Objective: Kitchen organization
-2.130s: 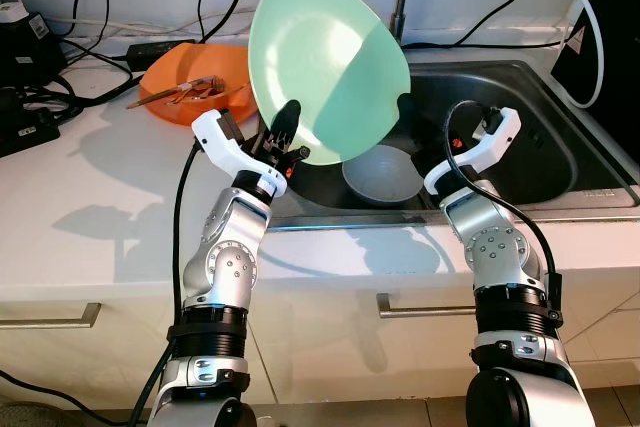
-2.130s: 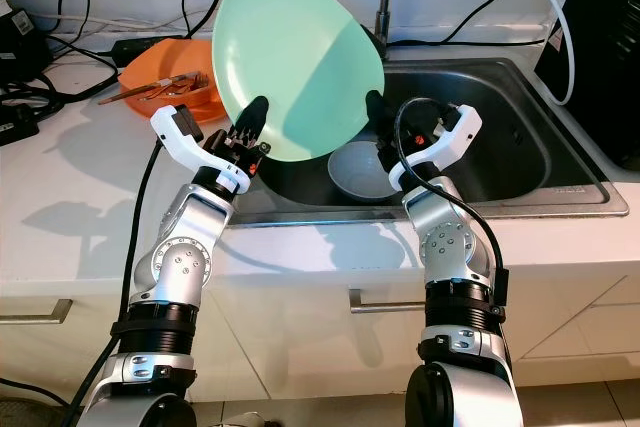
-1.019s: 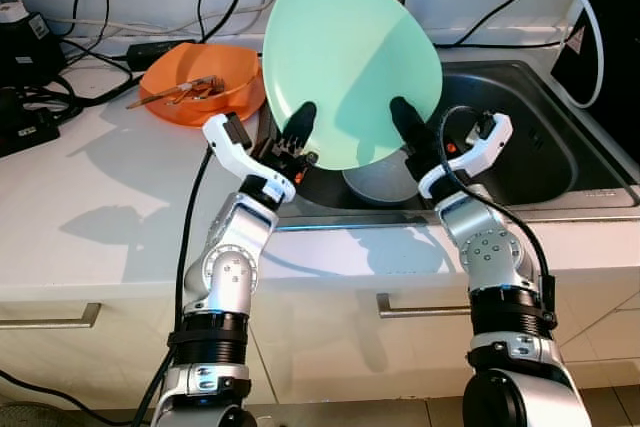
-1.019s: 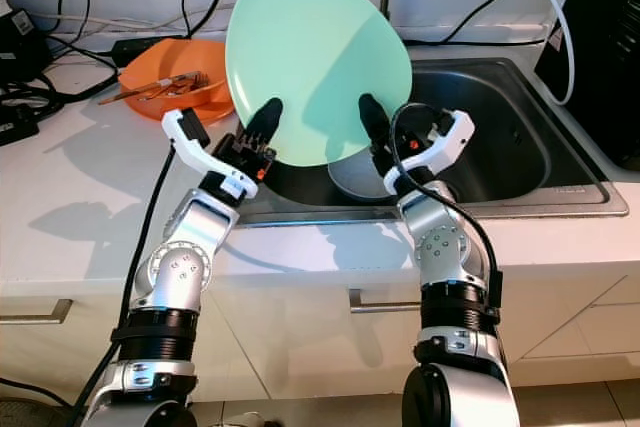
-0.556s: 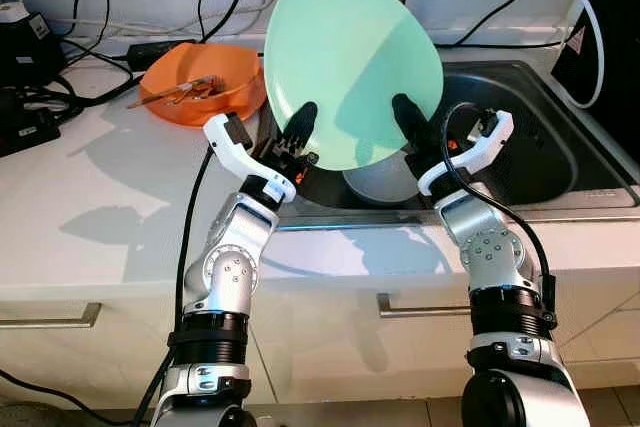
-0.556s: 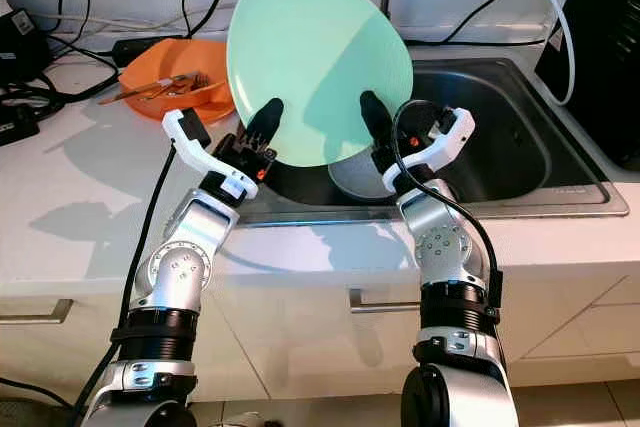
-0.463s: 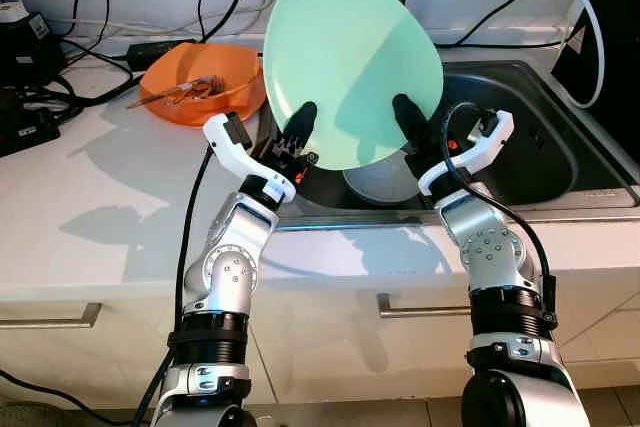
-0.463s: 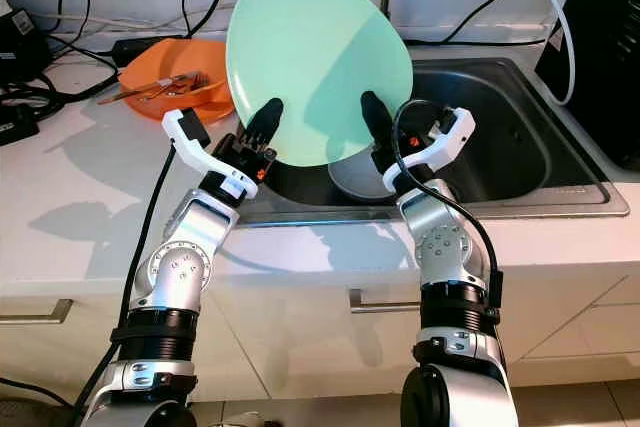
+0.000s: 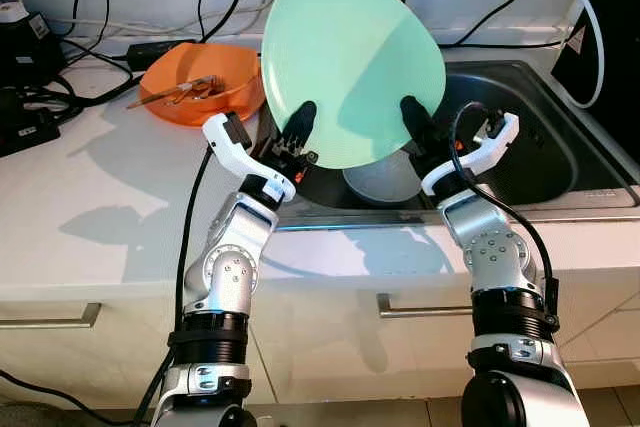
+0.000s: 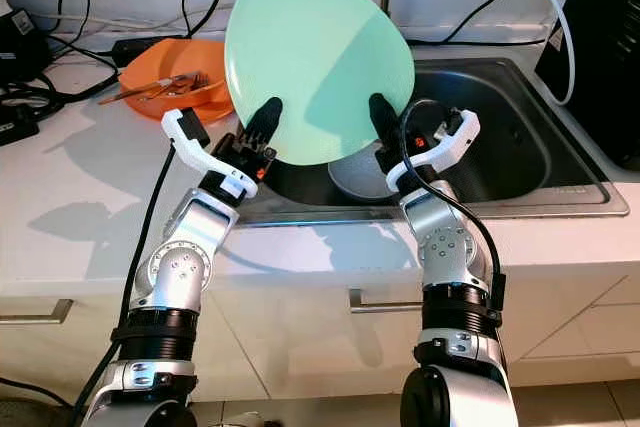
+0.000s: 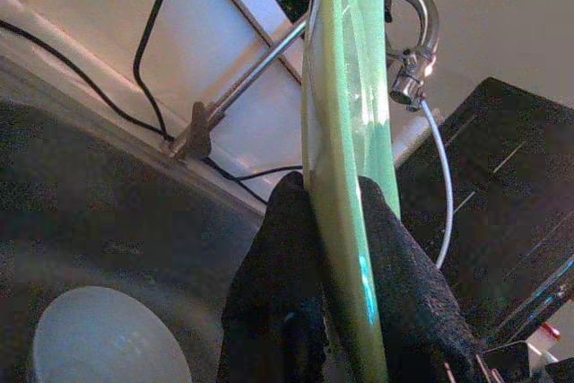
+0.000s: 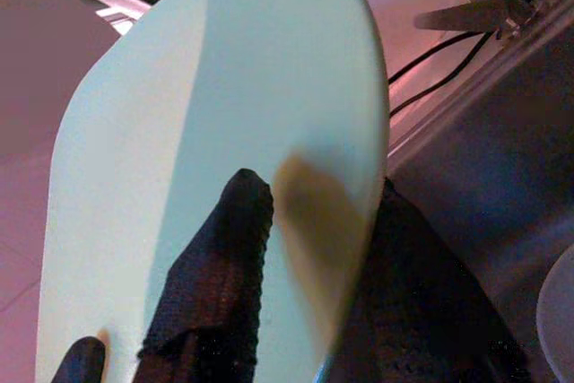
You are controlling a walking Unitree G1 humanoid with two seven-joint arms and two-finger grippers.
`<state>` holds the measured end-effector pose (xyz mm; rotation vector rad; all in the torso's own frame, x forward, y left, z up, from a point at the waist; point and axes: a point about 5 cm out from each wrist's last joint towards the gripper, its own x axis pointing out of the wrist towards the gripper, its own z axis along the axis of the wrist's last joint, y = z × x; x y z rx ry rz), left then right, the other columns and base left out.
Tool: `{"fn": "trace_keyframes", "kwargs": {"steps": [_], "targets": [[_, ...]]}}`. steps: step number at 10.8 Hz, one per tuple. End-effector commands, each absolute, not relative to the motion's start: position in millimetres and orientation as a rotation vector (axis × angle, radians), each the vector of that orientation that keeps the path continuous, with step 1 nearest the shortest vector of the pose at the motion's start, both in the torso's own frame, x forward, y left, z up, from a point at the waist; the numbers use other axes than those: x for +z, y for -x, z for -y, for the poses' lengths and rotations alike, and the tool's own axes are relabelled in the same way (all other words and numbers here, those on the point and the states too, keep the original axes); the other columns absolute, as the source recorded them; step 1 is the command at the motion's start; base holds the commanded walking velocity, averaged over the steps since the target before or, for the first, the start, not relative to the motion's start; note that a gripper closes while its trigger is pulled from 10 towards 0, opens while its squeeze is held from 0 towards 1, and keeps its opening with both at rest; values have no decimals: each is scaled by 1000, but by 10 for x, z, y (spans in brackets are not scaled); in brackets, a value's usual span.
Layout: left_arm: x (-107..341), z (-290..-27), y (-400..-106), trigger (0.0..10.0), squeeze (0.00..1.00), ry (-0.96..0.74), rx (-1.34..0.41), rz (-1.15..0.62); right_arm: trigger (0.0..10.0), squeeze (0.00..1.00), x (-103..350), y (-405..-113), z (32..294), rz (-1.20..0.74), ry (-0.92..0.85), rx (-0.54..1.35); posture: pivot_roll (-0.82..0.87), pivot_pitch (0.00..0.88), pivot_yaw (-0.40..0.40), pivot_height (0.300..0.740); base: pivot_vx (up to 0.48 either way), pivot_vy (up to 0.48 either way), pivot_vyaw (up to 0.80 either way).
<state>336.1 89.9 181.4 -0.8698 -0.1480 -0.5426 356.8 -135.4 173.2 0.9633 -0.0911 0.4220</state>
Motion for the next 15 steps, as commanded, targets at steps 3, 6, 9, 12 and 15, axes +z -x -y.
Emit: {"fn": "trace_keyframes", "kwargs": {"steps": [3, 6, 9, 12, 15], "targets": [[1770, -869, -3416, 10000, 1000, 798, -512, 100, 0, 0, 1863, -3548, 1356, 151, -1005, 467, 83, 0, 35, 740, 0, 0, 0], [1756, -854, -3406, 10000, 1000, 800, -518, 91, 0, 0, 1908, -3548, 1388, 174, -1043, 467, 83, 0, 34, 740, 0, 0, 0], [1762, -845, -3395, 10000, 1000, 773, -529, 91, 0, 0, 1919, -3556, 1413, 180, -1047, 451, 85, 0, 34, 740, 0, 0, 0], [1740, -798, -3355, 10000, 0, 729, -568, 76, 0, 0, 1930, -3602, 1595, 228, -1104, 337, 85, 0, 33, 740, 0, 0, 0], [1681, -767, -3325, 10000, 0, 686, -585, 47, 0, 0, 1925, -3660, 1949, 296, -1175, 125, 85, 0, 34, 740, 0, 0, 0]]}}
